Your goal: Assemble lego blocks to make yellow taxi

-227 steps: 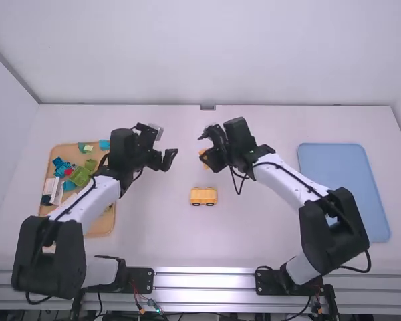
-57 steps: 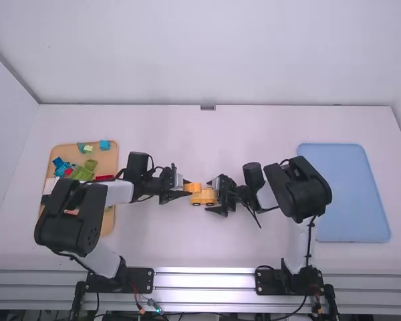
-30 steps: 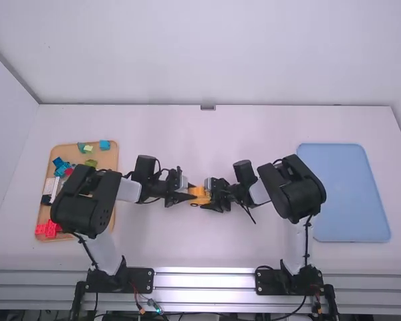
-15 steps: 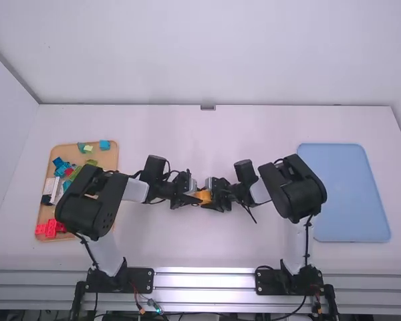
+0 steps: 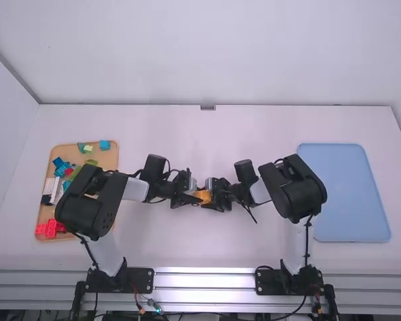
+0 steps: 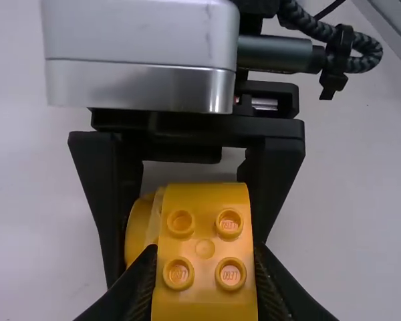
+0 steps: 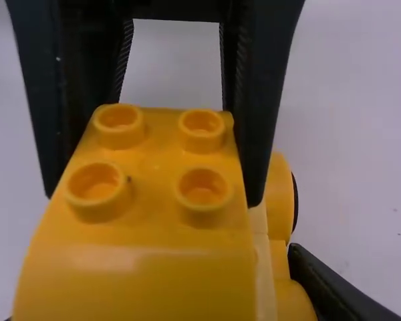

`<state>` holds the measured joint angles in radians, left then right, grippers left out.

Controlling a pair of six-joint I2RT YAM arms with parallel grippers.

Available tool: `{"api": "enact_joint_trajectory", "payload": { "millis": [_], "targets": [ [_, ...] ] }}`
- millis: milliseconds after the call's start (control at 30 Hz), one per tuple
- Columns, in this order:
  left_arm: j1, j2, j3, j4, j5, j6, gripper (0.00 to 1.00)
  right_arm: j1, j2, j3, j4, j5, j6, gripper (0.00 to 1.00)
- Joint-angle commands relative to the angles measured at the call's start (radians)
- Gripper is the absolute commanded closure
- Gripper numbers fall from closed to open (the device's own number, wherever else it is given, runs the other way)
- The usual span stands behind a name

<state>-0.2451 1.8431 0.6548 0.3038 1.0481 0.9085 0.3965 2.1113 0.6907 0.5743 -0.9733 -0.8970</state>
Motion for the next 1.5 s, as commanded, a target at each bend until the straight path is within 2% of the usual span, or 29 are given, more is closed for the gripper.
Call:
{"api": "enact_joint_trajectory", "payload": {
  "millis": [0,133,333,500,767,1133,1467],
  "targets": [
    [0.003,-0.032,0.040,-0.024,0.063,0.003,0.93,0.009,0.011,-0.017,-0.012,0.032,-0.024,0.41],
    [0.002,-0.056,0.079,-0.107,0.068,0.000,0.98,0.001,0.011,-0.017,-0.011,0.031,-0.024,0.41],
    [0.003,-0.055,0.086,-0.211,-0.035,0.094,0.98,0.001,0.011,-0.017,-0.010,0.031,-0.016,0.40],
    [0.003,-0.055,0.064,-0.200,-0.085,0.094,0.98,0.011,0.011,-0.017,-0.011,0.027,-0.018,0.40],
    [0.002,0.016,0.043,-0.082,-0.026,0.048,0.98,0.015,0.011,-0.016,-0.012,0.028,-0.020,0.40],
    [0.003,0.026,0.058,-0.102,-0.010,0.050,0.99,0.014,0.011,-0.016,-0.011,0.031,-0.020,0.40],
    [0.002,0.007,0.074,-0.226,-0.048,0.160,0.98,0.016,0.011,-0.016,-0.010,0.031,-0.017,0.40]
  ]
}}
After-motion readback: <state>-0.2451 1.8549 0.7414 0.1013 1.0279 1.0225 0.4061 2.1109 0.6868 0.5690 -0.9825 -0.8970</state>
